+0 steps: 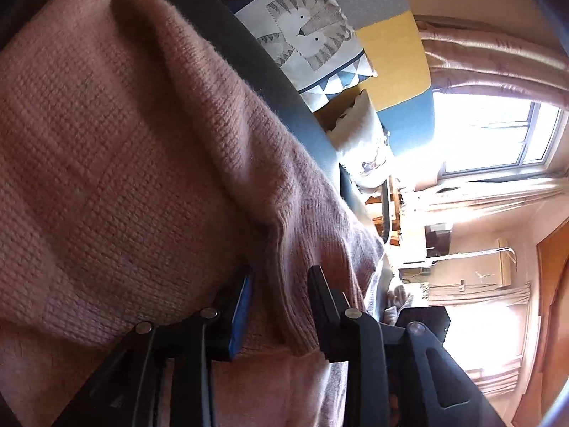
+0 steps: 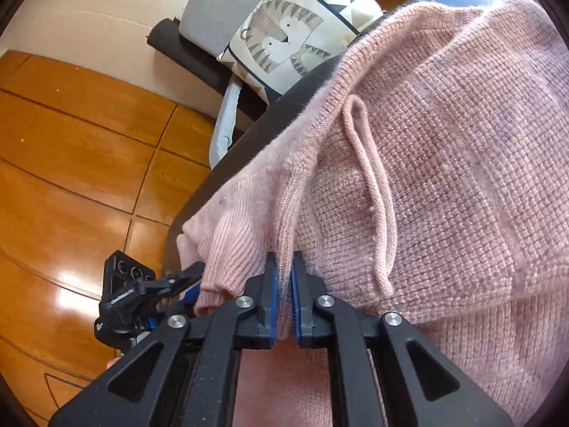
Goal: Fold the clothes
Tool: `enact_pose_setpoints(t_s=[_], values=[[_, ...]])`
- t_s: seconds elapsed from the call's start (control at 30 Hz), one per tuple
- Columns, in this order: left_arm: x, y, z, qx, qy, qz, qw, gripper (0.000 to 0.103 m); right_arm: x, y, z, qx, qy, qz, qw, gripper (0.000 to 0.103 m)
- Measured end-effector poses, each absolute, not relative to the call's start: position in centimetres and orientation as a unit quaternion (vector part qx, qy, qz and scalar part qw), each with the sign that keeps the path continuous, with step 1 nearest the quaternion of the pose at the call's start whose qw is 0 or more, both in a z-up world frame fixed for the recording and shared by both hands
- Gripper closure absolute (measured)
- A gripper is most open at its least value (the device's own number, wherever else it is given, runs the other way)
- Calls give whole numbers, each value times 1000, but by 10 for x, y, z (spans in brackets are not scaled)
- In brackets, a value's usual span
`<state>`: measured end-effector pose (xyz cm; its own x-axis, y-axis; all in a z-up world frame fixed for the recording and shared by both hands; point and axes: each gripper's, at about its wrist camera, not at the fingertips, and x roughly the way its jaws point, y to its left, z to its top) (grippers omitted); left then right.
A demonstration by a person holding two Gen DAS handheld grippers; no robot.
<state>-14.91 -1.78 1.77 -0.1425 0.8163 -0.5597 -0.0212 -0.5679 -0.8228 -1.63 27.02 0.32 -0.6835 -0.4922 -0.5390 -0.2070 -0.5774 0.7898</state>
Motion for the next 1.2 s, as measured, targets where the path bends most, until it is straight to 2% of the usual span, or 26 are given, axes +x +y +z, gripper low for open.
enact_pose_setpoints(t_s=[0.17,0.23,0.27,0.3,0.33,0.53,0.73,0.9,1.03,1.2], values=[[-145,-3,23,-568,-308,702,301,69,-19,270,-1,390,-466,-789,91,91],[-142,5,29,-558,-281,717,309,70,-17,264,6,393,-440,-803,83,91],[-142,8,32,-558,-267,724,306,75,-16,261,10,396,-420,-813,78,92],[-143,10,36,-555,-266,723,315,89,-17,257,16,398,-397,-824,73,96],[-144,12,40,-552,-264,721,324,97,-17,255,22,395,-386,-830,73,96],[-149,1,66,-526,-231,748,332,97,-6,251,50,366,-346,-860,76,97],[-147,3,39,-554,-166,762,291,94,-15,243,29,393,-322,-860,46,97],[-136,-7,52,-533,-151,789,266,91,-11,248,31,404,-321,-856,38,93],[-130,-16,82,-473,-135,842,223,91,7,257,60,358,-267,-895,0,92],[-130,31,92,-454,-101,844,269,88,-6,246,84,336,-199,-921,4,92]])
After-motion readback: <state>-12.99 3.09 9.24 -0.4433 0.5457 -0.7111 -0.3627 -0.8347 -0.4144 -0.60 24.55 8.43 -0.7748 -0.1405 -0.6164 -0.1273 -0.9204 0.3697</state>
